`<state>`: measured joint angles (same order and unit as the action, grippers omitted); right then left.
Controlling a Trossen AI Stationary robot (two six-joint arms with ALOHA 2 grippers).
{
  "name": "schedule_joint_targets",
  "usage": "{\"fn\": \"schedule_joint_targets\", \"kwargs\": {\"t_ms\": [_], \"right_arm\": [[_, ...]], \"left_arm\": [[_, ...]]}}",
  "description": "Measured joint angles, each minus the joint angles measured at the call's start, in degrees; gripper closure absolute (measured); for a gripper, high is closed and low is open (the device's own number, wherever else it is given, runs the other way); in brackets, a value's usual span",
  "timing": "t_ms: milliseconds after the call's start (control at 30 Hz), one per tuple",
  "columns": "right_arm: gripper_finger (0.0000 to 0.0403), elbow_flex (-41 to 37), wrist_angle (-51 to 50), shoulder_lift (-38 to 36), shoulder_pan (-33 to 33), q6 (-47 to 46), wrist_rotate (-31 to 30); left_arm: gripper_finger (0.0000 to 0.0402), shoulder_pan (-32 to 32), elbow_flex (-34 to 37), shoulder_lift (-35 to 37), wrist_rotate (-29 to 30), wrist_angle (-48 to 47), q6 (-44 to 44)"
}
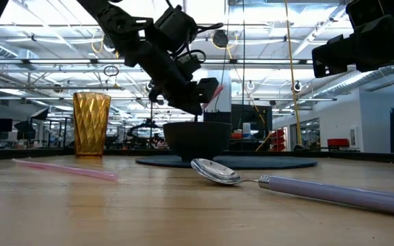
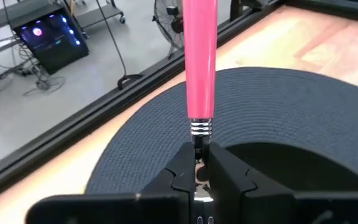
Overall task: Pick & Place Utensil
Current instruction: Put the fork into the bowl
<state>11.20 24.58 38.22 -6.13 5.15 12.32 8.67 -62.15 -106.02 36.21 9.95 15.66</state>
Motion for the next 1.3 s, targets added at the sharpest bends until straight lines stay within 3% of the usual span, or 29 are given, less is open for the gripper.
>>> {"fn": "schedule_joint_targets", "kwargs": {"t_ms": [167,433,700,967,1300], "right_arm": [[0.0287,0.0,0.0,0.01,0.0,0.0,0.0],[0.0287,0.0,0.01,0.0,0.02,0.0,0.0],[0.0287,0.0,0.01,0.01,0.01,0.0,0.0],[0.0287,0.0,0.01,0.07,0.0,-0.01,-0.03],[0.0287,0.0,0.02,0.07,0.0,-0.01,-0.04]], "left_arm": [[0.0389,-0.11,1.12,0.0,-0.24,2.38,1.94],[0.0354,-0.07,1.2,0.0,-0.2,2.35,3.61],[0.0385,-0.57,1.15,-1.58,-0.39,3.77,3.78],[0.0355,-0.26,1.22,-3.73,-2.59,3.81,5.16],[0.0375,-0.22,1.19,-3.91,-2.93,3.79,5.27]]}}
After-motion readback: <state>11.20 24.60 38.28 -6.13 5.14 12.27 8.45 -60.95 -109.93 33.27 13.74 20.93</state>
